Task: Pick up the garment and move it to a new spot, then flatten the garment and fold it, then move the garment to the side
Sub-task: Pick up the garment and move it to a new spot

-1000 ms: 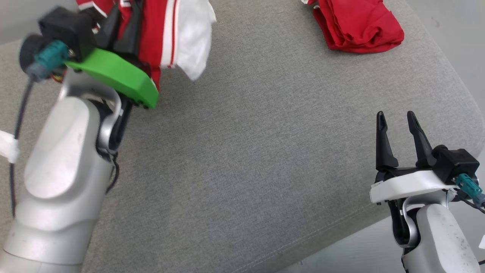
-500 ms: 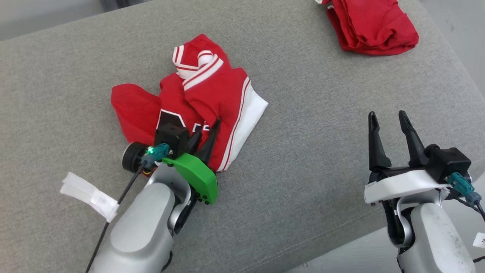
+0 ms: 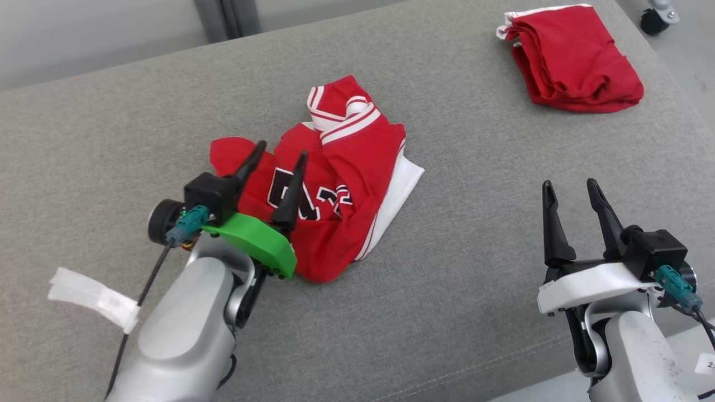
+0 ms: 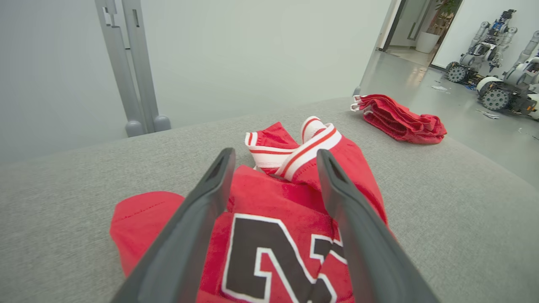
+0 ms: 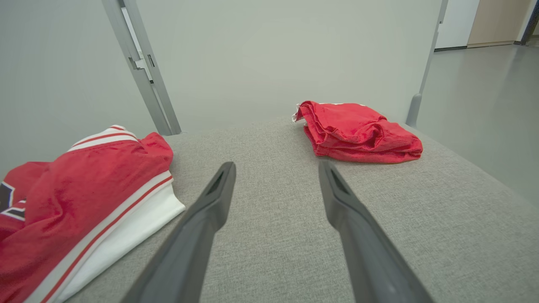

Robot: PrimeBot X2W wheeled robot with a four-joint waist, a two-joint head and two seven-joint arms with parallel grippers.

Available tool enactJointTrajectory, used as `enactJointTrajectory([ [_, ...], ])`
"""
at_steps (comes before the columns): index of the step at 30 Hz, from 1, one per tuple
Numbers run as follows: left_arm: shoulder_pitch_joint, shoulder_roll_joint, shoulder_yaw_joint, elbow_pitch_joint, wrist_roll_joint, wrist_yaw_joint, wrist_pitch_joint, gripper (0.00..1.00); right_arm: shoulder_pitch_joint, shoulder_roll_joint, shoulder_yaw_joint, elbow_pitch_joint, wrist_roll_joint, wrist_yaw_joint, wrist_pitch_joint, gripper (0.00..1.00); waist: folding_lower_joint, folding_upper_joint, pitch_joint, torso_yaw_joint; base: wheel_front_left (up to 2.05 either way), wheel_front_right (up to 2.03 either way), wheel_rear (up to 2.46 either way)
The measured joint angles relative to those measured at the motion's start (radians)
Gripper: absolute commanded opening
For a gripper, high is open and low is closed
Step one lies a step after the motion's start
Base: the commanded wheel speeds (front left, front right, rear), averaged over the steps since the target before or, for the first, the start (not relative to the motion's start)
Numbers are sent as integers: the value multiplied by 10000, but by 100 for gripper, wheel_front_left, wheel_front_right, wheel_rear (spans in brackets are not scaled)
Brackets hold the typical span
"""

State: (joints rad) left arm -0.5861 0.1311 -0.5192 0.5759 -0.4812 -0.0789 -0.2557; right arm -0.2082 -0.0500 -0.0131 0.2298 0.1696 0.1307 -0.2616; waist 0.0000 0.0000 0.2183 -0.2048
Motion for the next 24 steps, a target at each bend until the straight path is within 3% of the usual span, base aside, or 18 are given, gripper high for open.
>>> enactJointTrajectory([
  [13,1539,1275,2182,-1801,-46,715,-65,100,378,-19,-132,8,-318,0,-2,100,0,0,-720,1353,0,0,0],
  [24,3403,1530,3515,-3375,284,1064,-69,100,612,-59,-90,-81,-401,0,-8,100,0,0,-1145,2321,0,0,0],
])
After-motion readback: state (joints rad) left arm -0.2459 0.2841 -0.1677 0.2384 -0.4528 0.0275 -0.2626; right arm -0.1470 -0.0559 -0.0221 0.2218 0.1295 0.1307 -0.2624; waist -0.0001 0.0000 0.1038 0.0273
